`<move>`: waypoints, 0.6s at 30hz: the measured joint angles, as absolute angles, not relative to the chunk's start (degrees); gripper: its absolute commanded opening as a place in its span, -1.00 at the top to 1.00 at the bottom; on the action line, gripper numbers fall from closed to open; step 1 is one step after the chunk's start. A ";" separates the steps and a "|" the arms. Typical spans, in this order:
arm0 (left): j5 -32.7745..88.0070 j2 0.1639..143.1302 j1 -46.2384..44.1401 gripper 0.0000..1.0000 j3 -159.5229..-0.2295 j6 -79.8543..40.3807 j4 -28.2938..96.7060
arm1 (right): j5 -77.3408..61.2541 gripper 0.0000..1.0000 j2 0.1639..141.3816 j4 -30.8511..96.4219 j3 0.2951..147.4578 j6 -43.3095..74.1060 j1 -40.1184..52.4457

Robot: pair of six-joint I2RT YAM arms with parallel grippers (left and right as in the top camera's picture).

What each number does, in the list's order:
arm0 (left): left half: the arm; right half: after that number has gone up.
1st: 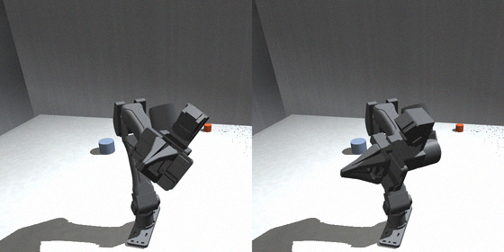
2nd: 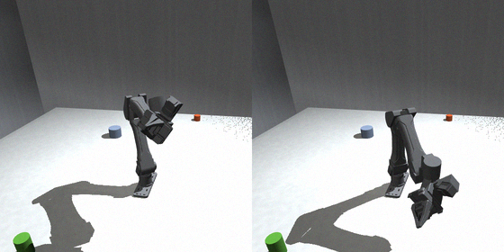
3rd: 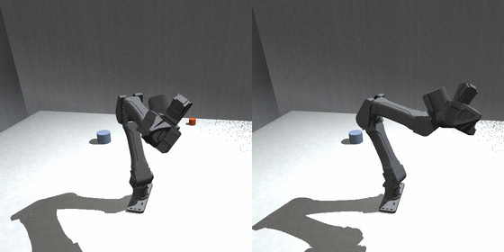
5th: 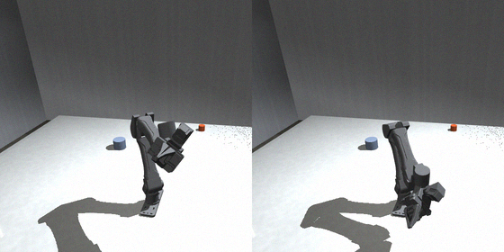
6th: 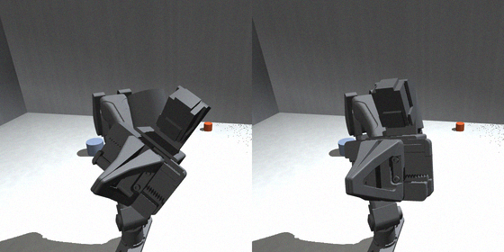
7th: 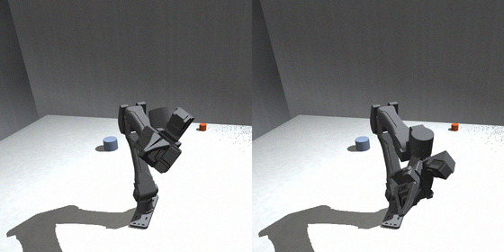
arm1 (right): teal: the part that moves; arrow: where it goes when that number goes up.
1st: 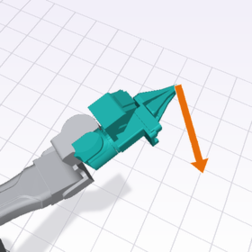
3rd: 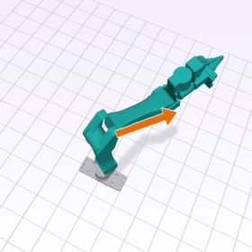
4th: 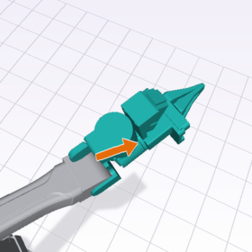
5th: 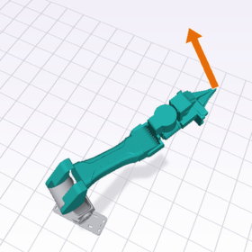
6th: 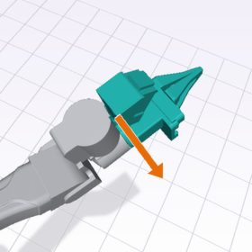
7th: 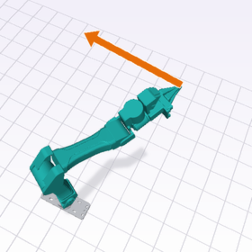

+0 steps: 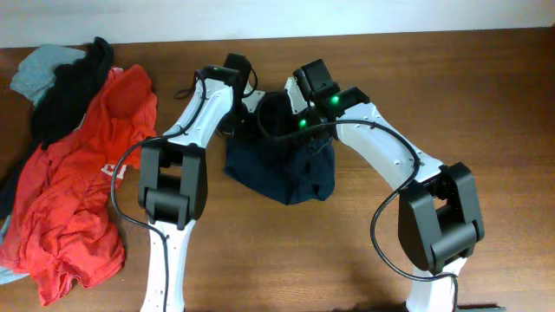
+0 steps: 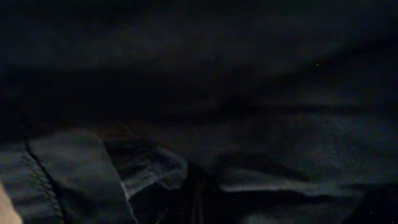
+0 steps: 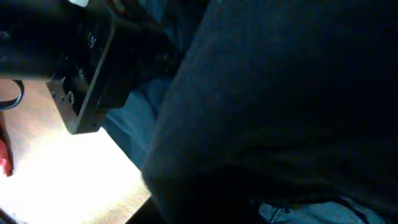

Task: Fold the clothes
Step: 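Fold the right half of the shorts leftward onto the left half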

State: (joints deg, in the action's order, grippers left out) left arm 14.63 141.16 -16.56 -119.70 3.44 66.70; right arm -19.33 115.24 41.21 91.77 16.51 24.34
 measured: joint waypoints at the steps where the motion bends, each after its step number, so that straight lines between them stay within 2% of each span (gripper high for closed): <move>1: 14.63 141.45 -16.49 0.97 -120.40 3.46 67.70 | -19.35 0.92 115.24 41.19 91.79 16.51 24.34; 8: 12.99 142.71 -13.96 0.97 -130.78 3.49 75.00 | -19.86 0.92 115.26 41.10 91.79 16.51 24.34; 18: 11.99 142.71 -4.62 0.96 -140.99 1.21 78.46 | -22.24 0.92 115.26 40.51 91.77 16.01 24.36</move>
